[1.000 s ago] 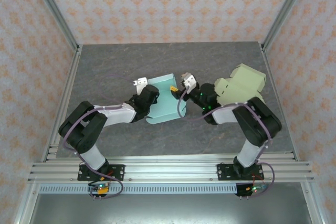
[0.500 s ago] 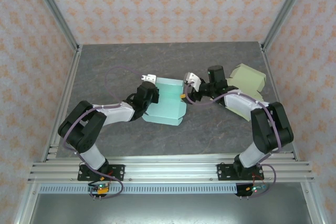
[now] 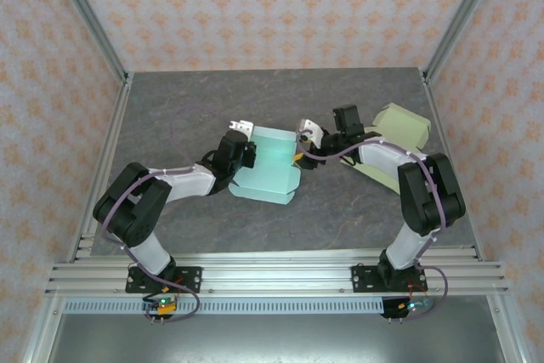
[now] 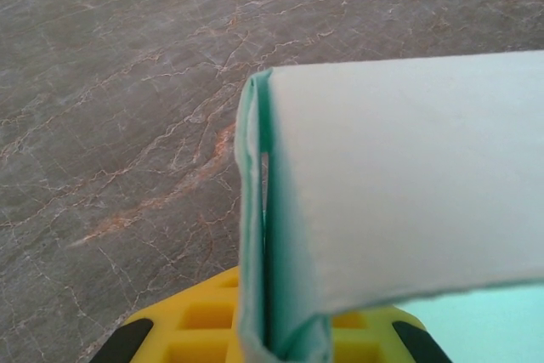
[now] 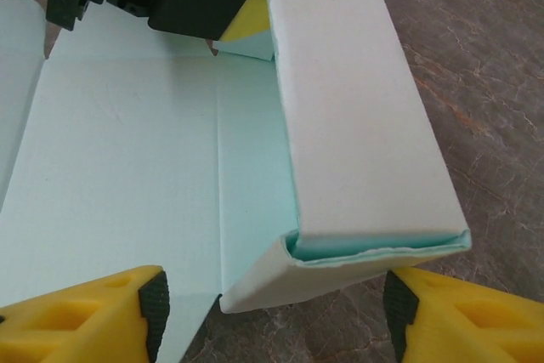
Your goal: Fold the paper box
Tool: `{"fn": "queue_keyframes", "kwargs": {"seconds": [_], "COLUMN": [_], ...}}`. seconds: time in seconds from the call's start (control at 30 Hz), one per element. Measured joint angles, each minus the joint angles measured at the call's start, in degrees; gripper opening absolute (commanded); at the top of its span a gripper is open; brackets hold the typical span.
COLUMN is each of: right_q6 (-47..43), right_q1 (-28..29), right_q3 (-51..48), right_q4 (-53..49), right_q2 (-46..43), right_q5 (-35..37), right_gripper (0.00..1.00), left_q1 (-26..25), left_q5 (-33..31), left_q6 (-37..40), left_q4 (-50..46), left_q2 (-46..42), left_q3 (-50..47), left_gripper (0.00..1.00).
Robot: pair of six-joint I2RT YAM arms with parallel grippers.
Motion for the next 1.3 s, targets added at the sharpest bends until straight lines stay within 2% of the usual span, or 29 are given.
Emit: {"fn": "queue_keyframes", "kwargs": {"seconds": [0.2, 0.3, 0.6, 0.7, 0.8, 0.9, 1.07, 1.17, 1.3], "right_q6": [0.7, -0.3, -2.9, -0.1, 6.5, 13.3, 18.9, 17.8, 13.2], "right_q1": [0.5, 0.7, 0.7, 0.7, 0.9, 2.3, 3.8, 3.3, 1.9], "right_q3": [0.6, 1.9, 7.0, 7.3, 6.1, 2.7, 0.9, 0.5, 0.5], "right_q4": [0.6, -1.7, -8.7, -7.7, -2.4, 5.0, 10.4, 10.1, 4.7], "right_q2": [2.0, 3.1, 4.2, 5.4, 6.1, 6.1, 6.1, 6.1, 5.9], "right_q5": [0.0, -0.3, -3.7, -3.7, -2.8, -1.7, 0.5, -0.3, -1.9], "right_gripper": [0.77, 0.75, 0.51, 0.39, 0.35, 0.39, 0.61, 0.70, 0.73], "left_q1": [-0.7, -0.9, -0.9, -0.9, -0.8, -0.4, -0.7, -0.9, -0.8], "left_q5": [3.3, 4.1, 4.7, 4.6, 3.9, 2.7, 1.5, 1.4, 1.2], "left_q6": [1.2, 1.5, 1.7, 1.7, 1.7, 1.7, 0.8, 0.4, -0.4], "left_q4": [2.3, 2.6, 2.6, 2.4, 2.4, 2.0, 1.7, 1.7, 2.0], "left_q2": [0.0, 0.0, 0.0, 0.0, 0.0, 0.0, 0.2, 0.2, 0.2], "left_q3": [0.0, 0.0, 0.0, 0.0, 0.0, 0.0, 0.0, 0.0, 0.0], "left_gripper": [0.00, 0.00, 0.00, 0.00, 0.00, 0.00, 0.00, 0.00, 0.00]}}
